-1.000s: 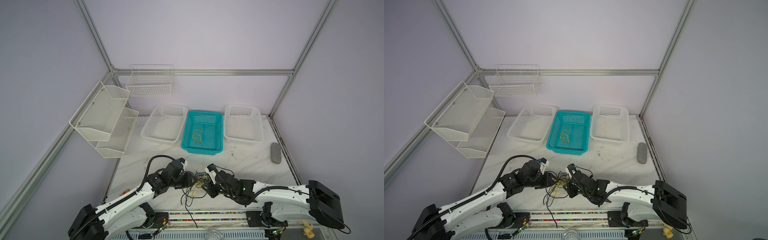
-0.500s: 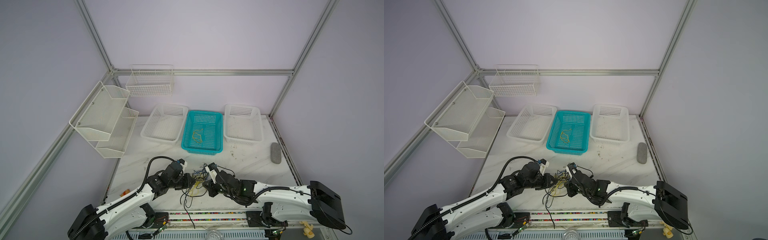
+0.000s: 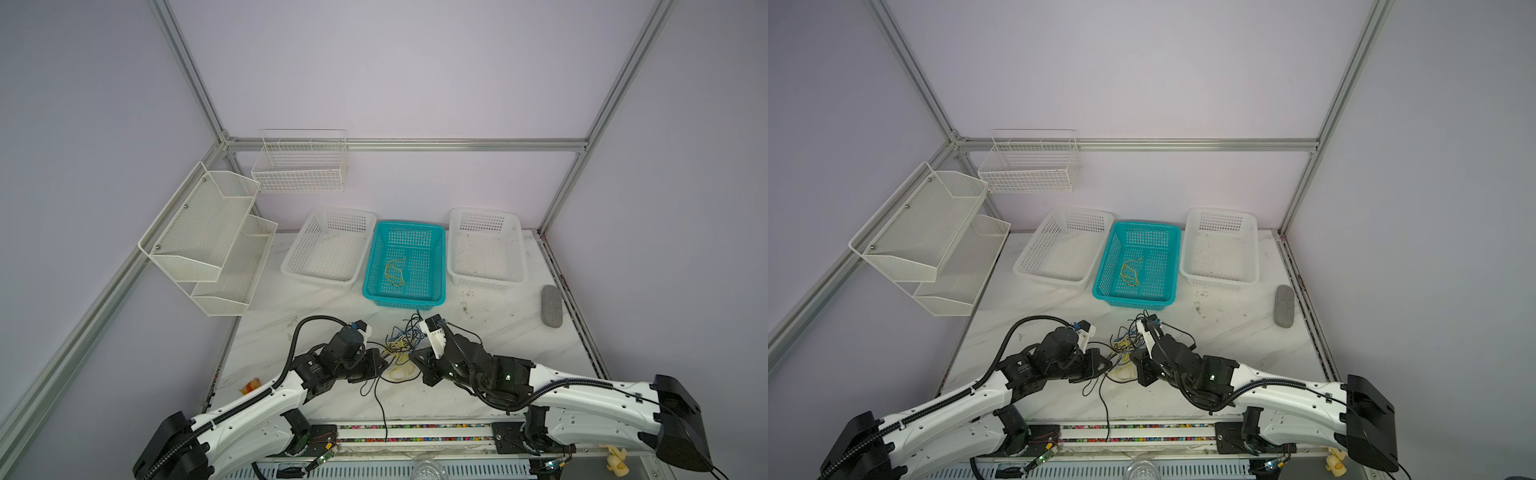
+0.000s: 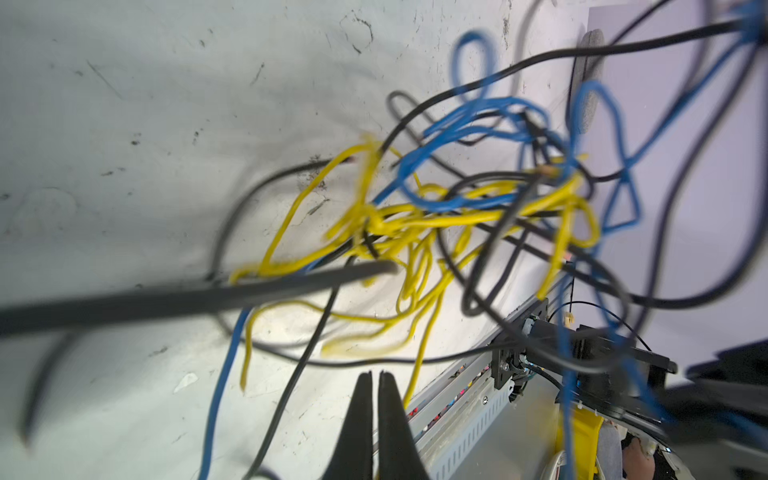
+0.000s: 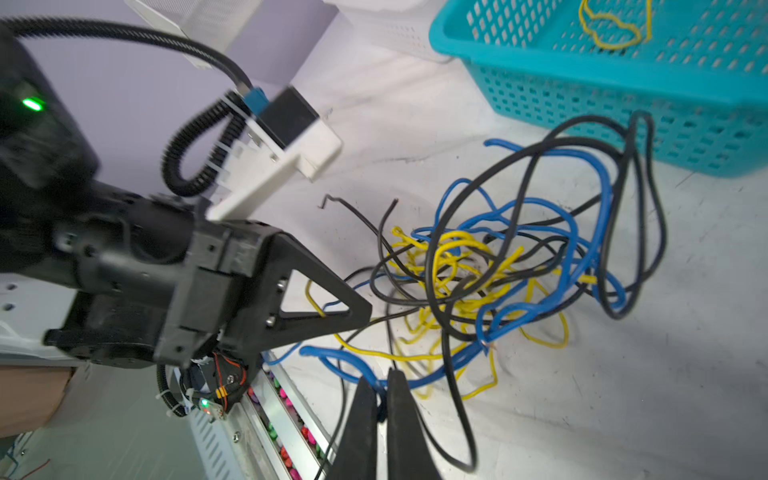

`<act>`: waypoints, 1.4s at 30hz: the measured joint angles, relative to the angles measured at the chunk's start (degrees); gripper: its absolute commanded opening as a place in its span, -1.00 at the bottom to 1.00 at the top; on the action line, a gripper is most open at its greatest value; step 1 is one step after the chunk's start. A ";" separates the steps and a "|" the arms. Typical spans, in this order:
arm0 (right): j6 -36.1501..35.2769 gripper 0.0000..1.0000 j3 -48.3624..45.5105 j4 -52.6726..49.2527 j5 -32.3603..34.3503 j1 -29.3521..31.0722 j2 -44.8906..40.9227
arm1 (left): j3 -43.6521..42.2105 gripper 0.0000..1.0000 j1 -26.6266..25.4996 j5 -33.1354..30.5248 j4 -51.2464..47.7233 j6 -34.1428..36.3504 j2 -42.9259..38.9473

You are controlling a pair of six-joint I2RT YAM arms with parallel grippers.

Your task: Untangle the cables

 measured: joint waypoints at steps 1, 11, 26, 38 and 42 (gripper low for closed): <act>-0.17 -1.00 0.83 -0.72 0.44 0.00 -1.20 | 0.00 -1.00 0.00 -0.44 -0.17 0.11 0.07; -1.86 -1.00 9.09 -9.01 4.50 0.00 -10.58 | 0.00 -1.00 0.00 -4.90 -5.11 2.21 0.74; -2.75 -1.00 15.96 -19.50 15.02 0.04 -19.06 | 0.09 -1.00 4.31 -11.61 -13.49 6.14 -0.85; 2.10 -1.00 4.79 -19.34 15.98 0.04 -17.31 | 0.09 -1.00 10.25 -12.85 -13.20 6.19 -11.19; 3.41 -1.00 -0.04 -18.12 14.32 0.02 -15.04 | 0.09 -1.00 10.45 -12.98 -11.93 6.16 -11.30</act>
